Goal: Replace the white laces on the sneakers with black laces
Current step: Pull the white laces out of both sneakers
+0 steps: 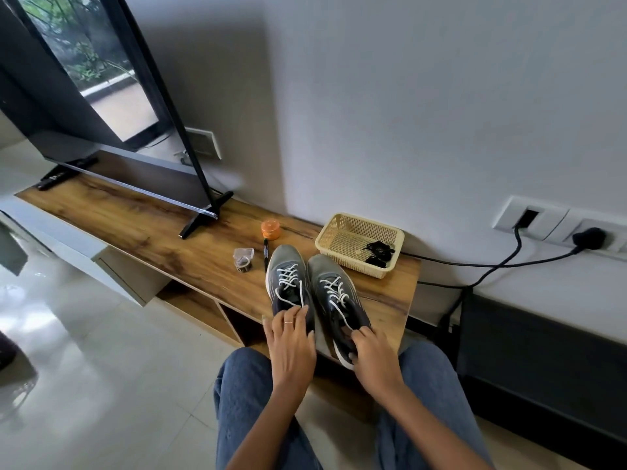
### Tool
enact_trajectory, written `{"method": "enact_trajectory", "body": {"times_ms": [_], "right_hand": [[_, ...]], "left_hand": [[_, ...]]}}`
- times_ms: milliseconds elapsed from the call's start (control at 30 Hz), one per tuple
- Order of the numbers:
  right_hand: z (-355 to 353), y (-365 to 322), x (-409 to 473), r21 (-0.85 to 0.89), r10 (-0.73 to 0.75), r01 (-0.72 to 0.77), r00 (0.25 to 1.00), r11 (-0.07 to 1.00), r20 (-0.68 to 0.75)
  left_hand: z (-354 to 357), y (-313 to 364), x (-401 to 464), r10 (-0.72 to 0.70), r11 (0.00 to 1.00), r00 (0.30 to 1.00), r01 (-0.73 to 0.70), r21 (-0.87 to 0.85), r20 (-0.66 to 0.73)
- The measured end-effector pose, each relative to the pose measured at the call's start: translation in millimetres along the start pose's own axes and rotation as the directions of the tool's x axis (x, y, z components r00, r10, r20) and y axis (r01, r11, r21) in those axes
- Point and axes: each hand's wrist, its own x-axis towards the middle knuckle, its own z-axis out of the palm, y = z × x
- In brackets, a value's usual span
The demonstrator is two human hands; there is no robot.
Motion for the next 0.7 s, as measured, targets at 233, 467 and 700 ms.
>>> {"method": "enact_trajectory", "body": {"times_ms": [233, 467, 700], "right_hand": [[-12, 4, -13, 0.198, 0.019, 0.032, 0.969, 0.980, -0.246], [-41, 17, -6, 0.355, 0.108, 0.004, 0.949, 0.935, -0.295], [-46, 19, -1, 0.414, 0.128, -0.018, 0.963, 0.910, -0.238]], "left_hand": [[-10, 37, -7, 0.106, 0.979, 0.994, -0.107, -0.172, -0.014], [-8, 46, 16, 0.256, 0.967, 0.965, -0.254, 0.027, -0.063], [0, 45, 30, 0.236, 0.965, 0.970, -0.240, 0.102, 0.053]]}}
